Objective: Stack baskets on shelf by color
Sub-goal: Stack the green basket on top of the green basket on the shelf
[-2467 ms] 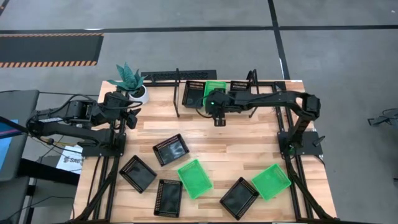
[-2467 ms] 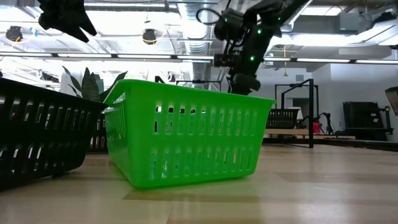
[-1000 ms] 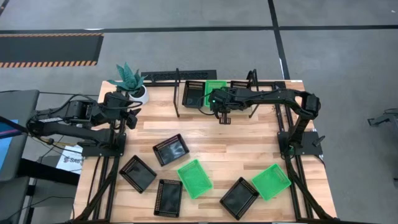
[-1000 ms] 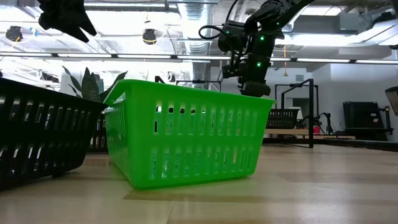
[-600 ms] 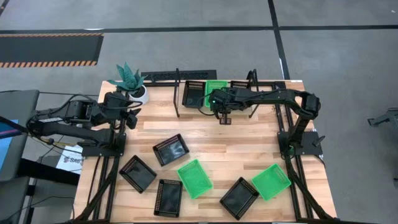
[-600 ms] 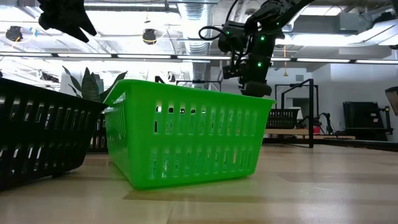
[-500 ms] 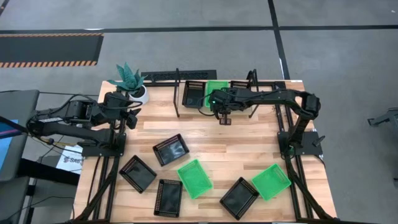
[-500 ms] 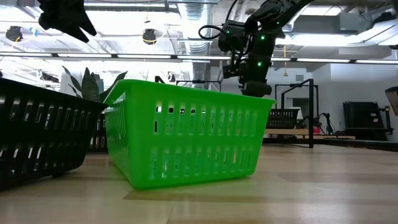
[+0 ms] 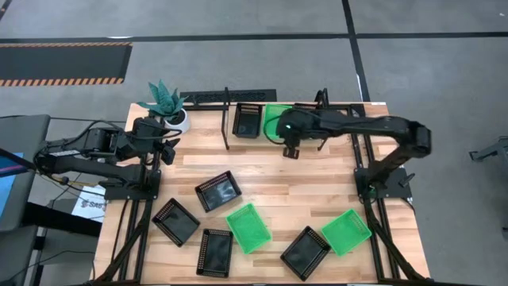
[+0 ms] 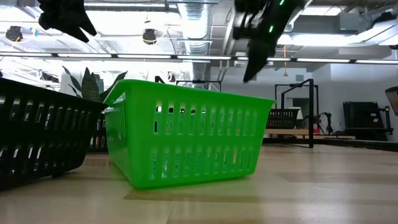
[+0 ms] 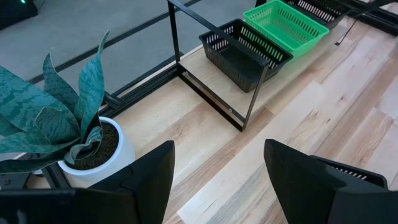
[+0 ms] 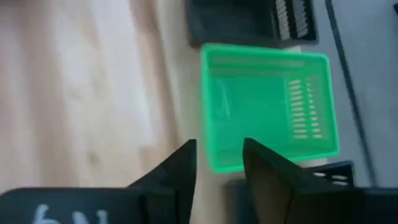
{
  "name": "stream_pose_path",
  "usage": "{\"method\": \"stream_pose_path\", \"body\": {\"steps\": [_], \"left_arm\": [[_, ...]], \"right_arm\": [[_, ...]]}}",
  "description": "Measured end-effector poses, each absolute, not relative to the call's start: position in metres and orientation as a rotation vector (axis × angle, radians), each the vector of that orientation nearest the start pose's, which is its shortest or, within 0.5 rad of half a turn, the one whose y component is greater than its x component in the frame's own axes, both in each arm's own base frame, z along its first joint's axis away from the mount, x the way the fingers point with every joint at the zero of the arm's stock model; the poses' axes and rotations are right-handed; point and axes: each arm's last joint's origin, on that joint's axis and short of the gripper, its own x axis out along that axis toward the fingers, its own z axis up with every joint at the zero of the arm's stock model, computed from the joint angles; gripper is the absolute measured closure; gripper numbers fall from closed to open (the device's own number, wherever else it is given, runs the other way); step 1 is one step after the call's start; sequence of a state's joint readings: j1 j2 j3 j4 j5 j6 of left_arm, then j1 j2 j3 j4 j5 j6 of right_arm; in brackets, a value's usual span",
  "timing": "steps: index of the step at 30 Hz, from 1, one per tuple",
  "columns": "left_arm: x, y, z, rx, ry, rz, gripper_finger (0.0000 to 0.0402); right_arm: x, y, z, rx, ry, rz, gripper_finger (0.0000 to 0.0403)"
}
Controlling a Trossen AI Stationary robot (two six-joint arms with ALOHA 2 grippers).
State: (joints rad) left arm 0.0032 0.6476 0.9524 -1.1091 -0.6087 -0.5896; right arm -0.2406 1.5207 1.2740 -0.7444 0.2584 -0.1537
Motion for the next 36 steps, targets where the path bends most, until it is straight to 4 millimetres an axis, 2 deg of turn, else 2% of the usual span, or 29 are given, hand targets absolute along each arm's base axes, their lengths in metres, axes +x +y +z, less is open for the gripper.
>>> {"method": "stream_pose_path", "body": {"steps": [4, 9, 16, 23, 26, 30, 36], "left_arm": [[0.089, 0.017, 0.328, -0.289, 0.583, 0.777, 0.0166], [0.089, 0.017, 0.328, -0.281, 0.586, 0.775, 0.0166], [0.089, 0.017, 0.328, -0.28, 0.586, 0.774, 0.0166], [0.089, 0.017, 0.328, -0.283, 0.581, 0.773, 0.0166], [0.089, 0.017, 0.328, -0.28, 0.579, 0.771, 0.0166], [0.09, 0.017, 0.329, -0.266, 0.575, 0.76, 0.0166], [0.093, 0.016, 0.332, -0.265, 0.549, 0.728, 0.0166]], "right_arm": [[0.278, -0.047, 0.308, 0.014, 1.003, -0.356, 0.0227], [0.253, 0.005, 0.314, 0.222, 1.079, -0.371, 0.0228], [0.236, 0.081, 0.293, 0.373, 1.256, -0.462, 0.0236], [0.225, 0.155, 0.262, 0.52, 1.297, -0.608, 0.0225], [0.214, 0.182, 0.247, 0.573, 1.348, -0.661, 0.0214], [0.2, 0.212, 0.235, 0.644, 1.366, -0.701, 0.0199], [0.186, 0.237, 0.233, 0.788, 1.322, -0.685, 0.0192]]}}
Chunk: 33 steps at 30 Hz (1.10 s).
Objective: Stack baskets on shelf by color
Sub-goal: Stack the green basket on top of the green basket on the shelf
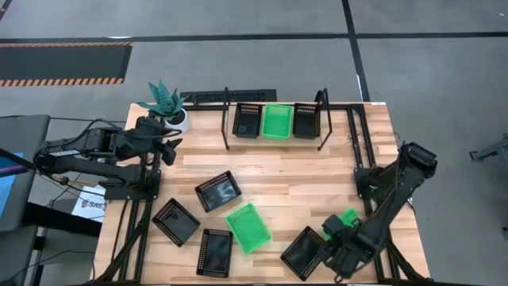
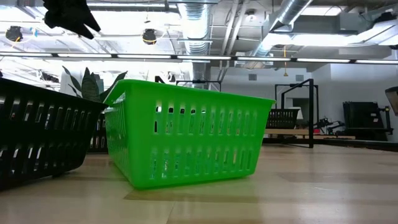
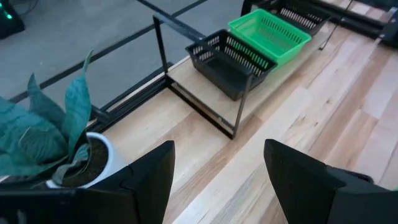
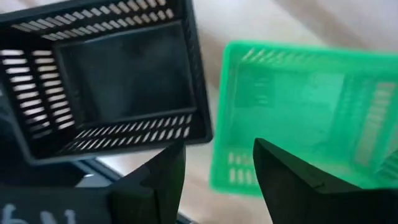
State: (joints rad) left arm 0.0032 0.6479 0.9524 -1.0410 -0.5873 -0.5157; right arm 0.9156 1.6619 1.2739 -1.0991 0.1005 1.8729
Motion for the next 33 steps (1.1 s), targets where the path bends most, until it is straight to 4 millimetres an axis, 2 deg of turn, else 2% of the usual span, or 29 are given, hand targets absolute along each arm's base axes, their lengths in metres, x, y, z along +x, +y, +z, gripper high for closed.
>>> {"method": "stream_pose_path", "body": {"steps": [8, 12, 18, 27, 33], "left_arm": [[0.095, 0.016, 0.334, -0.263, 0.526, 0.719, 0.0166], [0.095, 0.016, 0.334, -0.28, 0.524, 0.714, 0.0166], [0.095, 0.016, 0.334, -0.296, 0.518, 0.717, 0.0166], [0.095, 0.016, 0.334, -0.297, 0.515, 0.723, 0.0166], [0.095, 0.016, 0.334, -0.299, 0.514, 0.724, 0.0166]], "right_arm": [[0.173, 0.248, 0.233, 0.797, 1.318, -0.671, 0.0197], [0.175, 0.246, 0.233, 0.744, 1.327, -0.641, 0.0196], [0.18, 0.246, 0.232, 0.772, 1.319, -0.634, 0.0197], [0.181, 0.264, 0.207, 0.731, 1.341, -0.64, 0.0206], [0.182, 0.265, 0.2, 0.699, 1.346, -0.657, 0.0207]]}}
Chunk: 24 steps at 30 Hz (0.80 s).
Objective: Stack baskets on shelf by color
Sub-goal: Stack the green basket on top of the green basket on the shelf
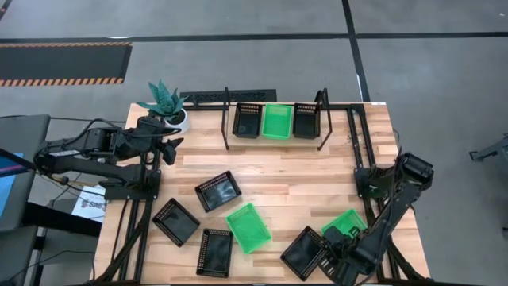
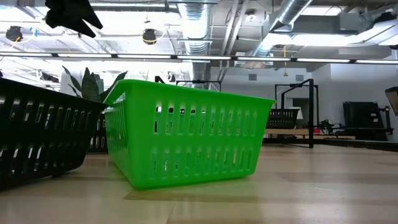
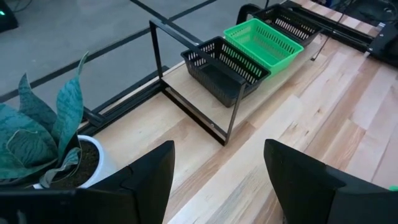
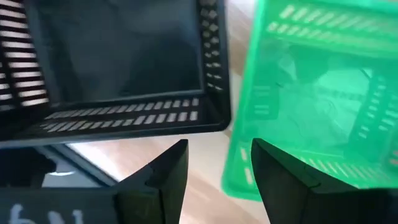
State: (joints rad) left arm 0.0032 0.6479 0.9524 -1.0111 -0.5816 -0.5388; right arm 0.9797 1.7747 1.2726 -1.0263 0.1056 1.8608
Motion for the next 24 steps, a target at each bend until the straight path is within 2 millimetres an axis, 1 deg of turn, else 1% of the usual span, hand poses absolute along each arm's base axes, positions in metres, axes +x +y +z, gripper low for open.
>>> {"method": "stream_pose_path", "body": {"steps": [5, 24], "left_arm": [[0.0951, 0.0162, 0.3338, -0.303, 0.512, 0.726, 0.0166], [0.095, 0.0162, 0.3338, -0.302, 0.513, 0.727, 0.0166]], "right_arm": [[0.1792, 0.2676, 0.1952, 0.67, 1.356, -0.664, 0.0207], [0.1777, 0.2658, 0.1963, 0.656, 1.389, -0.677, 0.0207]]}}
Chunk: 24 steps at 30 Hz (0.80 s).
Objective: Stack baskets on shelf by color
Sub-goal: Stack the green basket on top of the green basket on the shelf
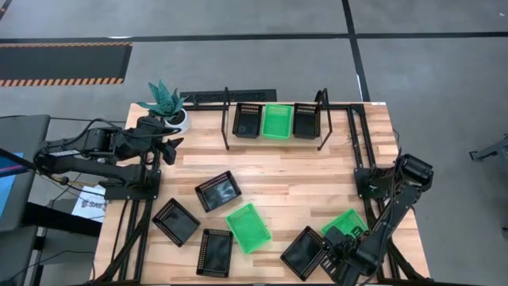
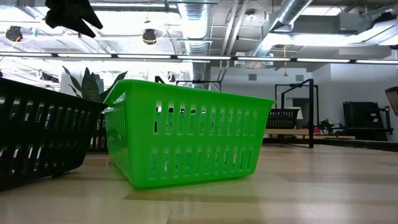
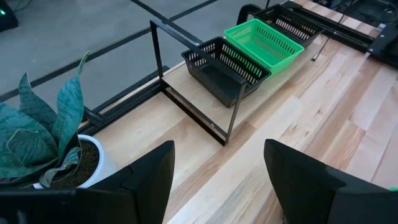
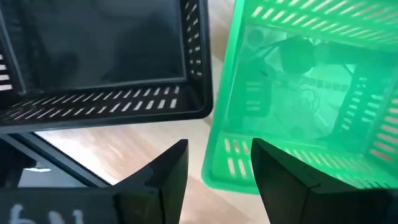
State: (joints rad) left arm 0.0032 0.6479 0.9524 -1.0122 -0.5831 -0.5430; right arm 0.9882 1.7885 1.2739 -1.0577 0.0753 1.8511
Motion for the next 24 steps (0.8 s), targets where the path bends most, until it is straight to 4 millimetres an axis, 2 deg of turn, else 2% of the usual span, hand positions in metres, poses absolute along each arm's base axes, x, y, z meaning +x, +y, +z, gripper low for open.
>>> {"method": "stream_pose_path", "body": {"steps": [8, 14, 17, 23, 24], "left_arm": [[0.095, 0.016, 0.334, -0.301, 0.514, 0.727, 0.0166], [0.095, 0.016, 0.334, -0.301, 0.515, 0.727, 0.0166], [0.095, 0.016, 0.334, -0.301, 0.515, 0.727, 0.0166], [0.095, 0.016, 0.334, -0.301, 0.515, 0.727, 0.0166], [0.095, 0.016, 0.334, -0.301, 0.515, 0.727, 0.0166]], "right_arm": [[0.174, 0.261, 0.18, 0.672, 1.446, -0.688, 0.0219], [0.175, 0.258, 0.178, 0.667, 1.444, -0.706, 0.0238], [0.175, 0.256, 0.178, 0.652, 1.444, -0.725, 0.0271], [0.174, 0.254, 0.179, 0.638, 1.447, -0.744, 0.0381], [0.174, 0.253, 0.179, 0.634, 1.446, -0.749, 0.0389]]}}
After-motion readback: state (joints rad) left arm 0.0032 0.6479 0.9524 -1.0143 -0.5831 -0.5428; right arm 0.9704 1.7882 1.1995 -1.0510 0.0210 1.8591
